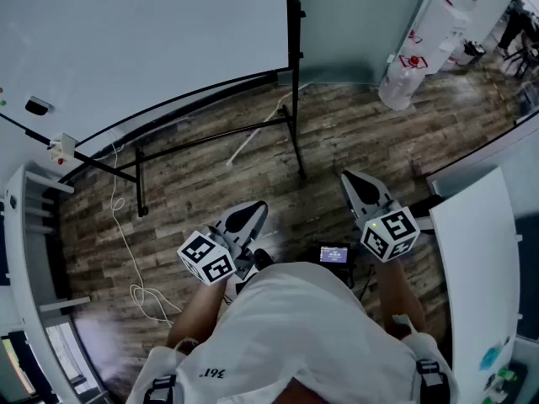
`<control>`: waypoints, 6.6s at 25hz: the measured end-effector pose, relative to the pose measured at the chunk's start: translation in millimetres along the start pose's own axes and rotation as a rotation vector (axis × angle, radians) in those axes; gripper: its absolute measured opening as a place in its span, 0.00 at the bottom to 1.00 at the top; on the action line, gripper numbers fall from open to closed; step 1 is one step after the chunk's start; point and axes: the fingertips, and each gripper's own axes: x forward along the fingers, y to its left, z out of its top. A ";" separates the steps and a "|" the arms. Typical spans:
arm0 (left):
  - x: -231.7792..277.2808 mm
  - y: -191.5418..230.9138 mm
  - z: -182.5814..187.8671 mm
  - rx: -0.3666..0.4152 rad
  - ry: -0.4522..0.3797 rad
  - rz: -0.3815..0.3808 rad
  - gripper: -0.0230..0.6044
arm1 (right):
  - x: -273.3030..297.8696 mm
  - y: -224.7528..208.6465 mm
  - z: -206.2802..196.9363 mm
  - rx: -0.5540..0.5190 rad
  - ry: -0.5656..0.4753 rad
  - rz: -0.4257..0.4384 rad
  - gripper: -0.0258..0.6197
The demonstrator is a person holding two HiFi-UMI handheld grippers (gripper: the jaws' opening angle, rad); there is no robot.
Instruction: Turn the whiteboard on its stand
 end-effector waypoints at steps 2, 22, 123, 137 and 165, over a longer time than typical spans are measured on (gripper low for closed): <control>4.3 -2.5 -0.8 0.005 -0.001 -0.005 0.05 | -3.1 -3.8 -0.4 -0.001 0.003 -0.002 0.08; 61.6 -26.0 -11.9 0.006 0.001 -0.013 0.05 | -32.7 -65.3 3.2 0.068 -0.048 -0.027 0.08; 273.9 232.8 156.0 0.097 -0.104 0.210 0.10 | 415.4 -238.8 183.5 -0.330 0.021 0.547 0.45; 267.4 241.8 145.8 0.068 -0.088 0.228 0.10 | 441.9 -227.3 174.5 -0.379 0.065 0.576 0.36; 232.8 268.6 139.1 0.011 -0.124 0.327 0.10 | 481.5 -199.4 174.3 -0.319 0.109 0.614 0.35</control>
